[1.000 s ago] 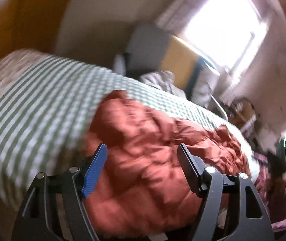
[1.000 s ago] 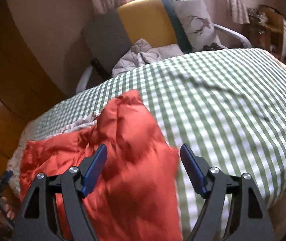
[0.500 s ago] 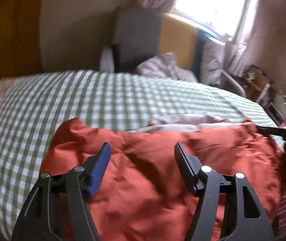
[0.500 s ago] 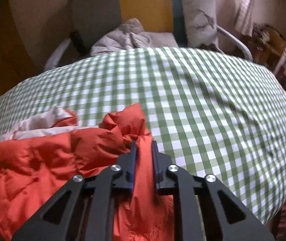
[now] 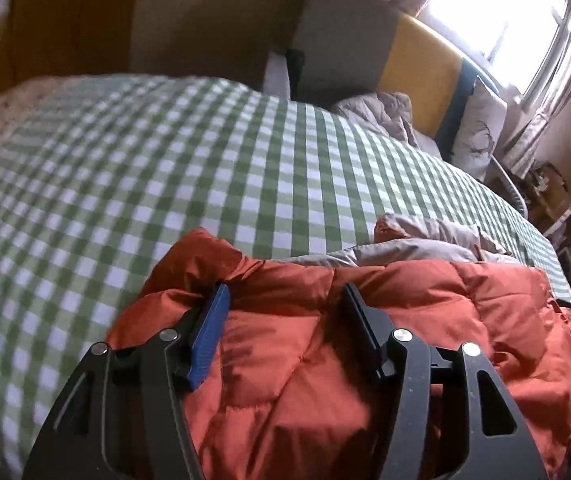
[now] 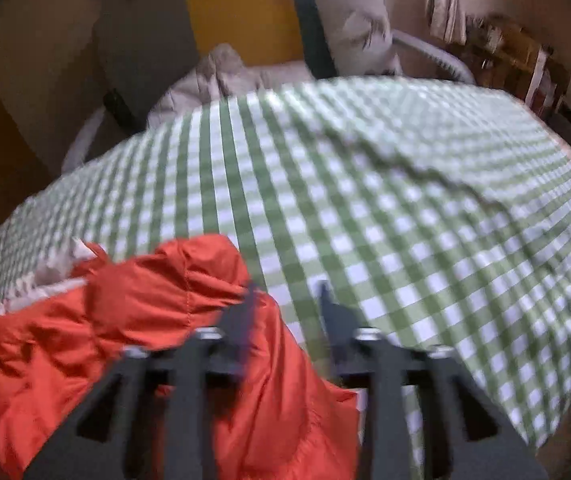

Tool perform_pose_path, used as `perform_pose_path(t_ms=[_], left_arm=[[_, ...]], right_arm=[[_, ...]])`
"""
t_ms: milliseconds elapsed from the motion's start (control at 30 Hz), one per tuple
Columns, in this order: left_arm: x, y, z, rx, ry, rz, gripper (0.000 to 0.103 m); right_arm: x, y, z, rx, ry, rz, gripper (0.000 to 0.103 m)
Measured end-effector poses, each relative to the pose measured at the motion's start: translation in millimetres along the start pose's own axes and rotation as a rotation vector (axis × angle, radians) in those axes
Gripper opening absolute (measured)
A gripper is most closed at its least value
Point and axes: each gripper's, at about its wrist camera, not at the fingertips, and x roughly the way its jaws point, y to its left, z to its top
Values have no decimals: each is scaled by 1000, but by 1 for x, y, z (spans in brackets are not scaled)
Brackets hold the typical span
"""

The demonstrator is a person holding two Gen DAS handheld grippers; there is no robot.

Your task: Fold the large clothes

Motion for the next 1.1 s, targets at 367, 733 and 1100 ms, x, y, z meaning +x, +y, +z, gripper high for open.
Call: perform_pose_path(t_ms=[367,733,1100], left_arm=[[-89,-43,-34,15,-185,6,60],[-77,-88,-62,83,-157,20,60],[-52,-100,-69,123,-117,37,67]], right_arm=[[-123,128,-65,-253,-178,265,67],[-59,172,-108,-321,-57,194,64],[-16,186,-100,-352,-52,120,65]])
